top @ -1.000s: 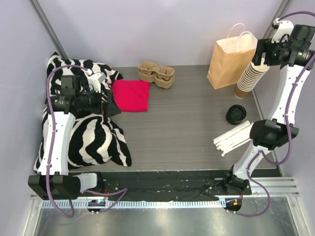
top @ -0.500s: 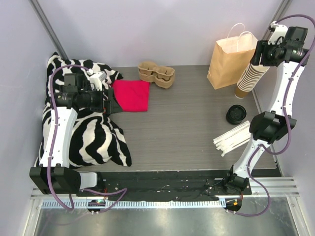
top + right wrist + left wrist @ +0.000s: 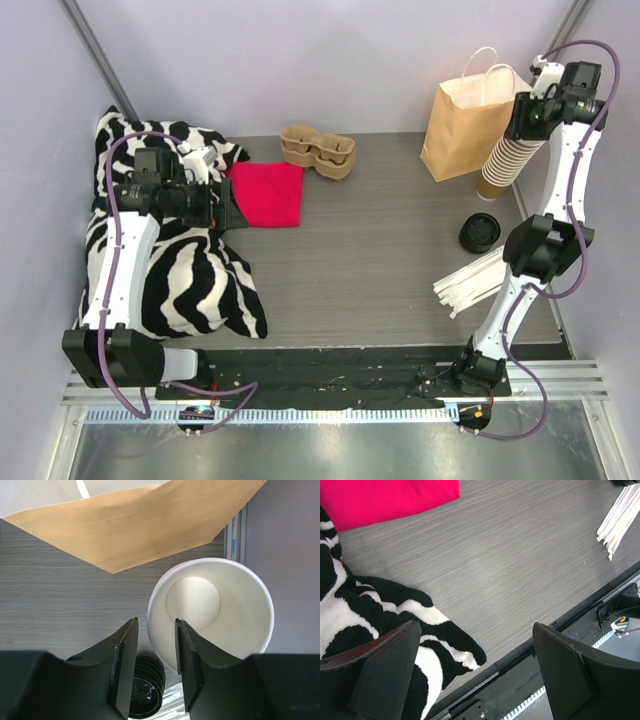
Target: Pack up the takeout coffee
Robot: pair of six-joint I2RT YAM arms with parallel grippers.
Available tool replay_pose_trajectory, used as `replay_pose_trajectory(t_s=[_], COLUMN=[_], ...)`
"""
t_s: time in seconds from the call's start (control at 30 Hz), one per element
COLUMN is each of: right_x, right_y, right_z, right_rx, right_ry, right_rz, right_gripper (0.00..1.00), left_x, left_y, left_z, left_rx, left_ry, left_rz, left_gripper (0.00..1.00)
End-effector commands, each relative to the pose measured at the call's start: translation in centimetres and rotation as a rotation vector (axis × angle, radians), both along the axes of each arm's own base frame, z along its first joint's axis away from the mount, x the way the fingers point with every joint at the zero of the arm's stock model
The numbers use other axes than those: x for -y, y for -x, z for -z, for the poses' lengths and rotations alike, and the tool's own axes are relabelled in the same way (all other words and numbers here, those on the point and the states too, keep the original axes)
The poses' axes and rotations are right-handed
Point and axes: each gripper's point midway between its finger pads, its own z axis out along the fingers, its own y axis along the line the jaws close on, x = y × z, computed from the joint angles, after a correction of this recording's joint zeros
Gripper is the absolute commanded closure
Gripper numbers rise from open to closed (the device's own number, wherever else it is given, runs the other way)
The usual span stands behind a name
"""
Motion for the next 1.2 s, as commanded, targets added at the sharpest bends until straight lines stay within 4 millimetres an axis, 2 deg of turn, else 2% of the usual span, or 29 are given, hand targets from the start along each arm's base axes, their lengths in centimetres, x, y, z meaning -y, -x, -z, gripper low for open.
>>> replay_pose_trajectory(t_s=[0.0,0.1,0.23,0.4,0.93,1.03,1.17], right_x=[0.1,0.0,0.2,0.4,1.1,1.2,1.3], right_y=[-1.0,-1.0,-1.0,-0.7,0.8,0.7,0.7], right_z=[-3.4,-3.6,-3.7,-4.1,-9.0,-9.5,-9.2], right_rx=[0.102,0.108,0.108,0.114,0.221,0.233,0.225], right_ry=[0.059,0.070,0.078,0.095,0.211,0.221,0.222], right_rz=[0.006,0.004,0.014,0.020,0.032,0.033,0.036], right_gripper=[0.58,0.66,0.84,0.99,0.99,0.99,0.99], left_x=[0.1,0.0,0.1,0.0,0.2,0.2,0.2], left_y=[-0.6,-0.7,-0.9,-1.0,-1.2,-1.4,-1.4], left_z=[-0.9,-0.8,-0.8,-1.0,-1.1,-1.1,-1.0], left_rx=[0.036,0.032,0.029,0.032,0.023,0.022,0.020], left_ry=[-0.003,-0.004,-0.003,-0.006,0.005,0.004,0.002], left_rz=[0.003,0.001,0.000,0.002,0.010,0.011,0.014], left_gripper=[0.00,0.00,0.00,0.00,0.00,0.00,0.00])
